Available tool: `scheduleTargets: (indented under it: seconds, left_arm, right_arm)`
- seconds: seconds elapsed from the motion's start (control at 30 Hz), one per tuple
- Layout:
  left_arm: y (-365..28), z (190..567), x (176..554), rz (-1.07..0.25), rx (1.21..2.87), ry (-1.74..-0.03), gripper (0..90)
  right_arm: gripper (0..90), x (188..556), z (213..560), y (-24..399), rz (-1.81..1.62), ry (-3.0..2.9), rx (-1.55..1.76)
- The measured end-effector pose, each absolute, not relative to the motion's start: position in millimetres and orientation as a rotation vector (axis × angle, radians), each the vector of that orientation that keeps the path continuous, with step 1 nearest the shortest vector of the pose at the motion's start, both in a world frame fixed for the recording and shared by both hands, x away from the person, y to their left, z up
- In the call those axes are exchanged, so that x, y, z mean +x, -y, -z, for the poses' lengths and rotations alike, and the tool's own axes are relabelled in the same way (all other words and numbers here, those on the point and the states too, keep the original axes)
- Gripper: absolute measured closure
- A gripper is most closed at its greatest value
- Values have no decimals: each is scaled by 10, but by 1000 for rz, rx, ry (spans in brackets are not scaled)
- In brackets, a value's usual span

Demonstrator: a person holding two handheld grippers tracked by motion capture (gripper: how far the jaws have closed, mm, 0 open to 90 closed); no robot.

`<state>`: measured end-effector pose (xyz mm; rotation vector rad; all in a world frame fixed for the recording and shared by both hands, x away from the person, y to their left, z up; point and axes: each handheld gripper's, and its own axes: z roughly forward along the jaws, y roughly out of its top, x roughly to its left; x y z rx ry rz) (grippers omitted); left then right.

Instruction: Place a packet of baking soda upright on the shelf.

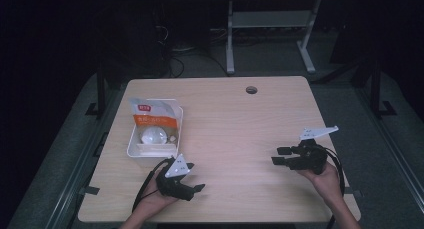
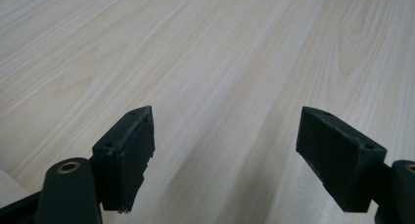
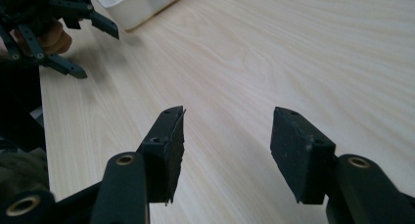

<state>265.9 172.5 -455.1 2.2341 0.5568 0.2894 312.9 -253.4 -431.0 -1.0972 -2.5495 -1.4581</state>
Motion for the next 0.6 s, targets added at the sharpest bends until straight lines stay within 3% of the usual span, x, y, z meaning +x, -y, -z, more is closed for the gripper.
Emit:
scheduleTargets:
  seconds: [0.6]
  left_arm:
    - [-1727,4549,2655,-289,2233,-558,218]
  right_arm:
    - [354,2859,4490,2552,1438,2589,-1168]
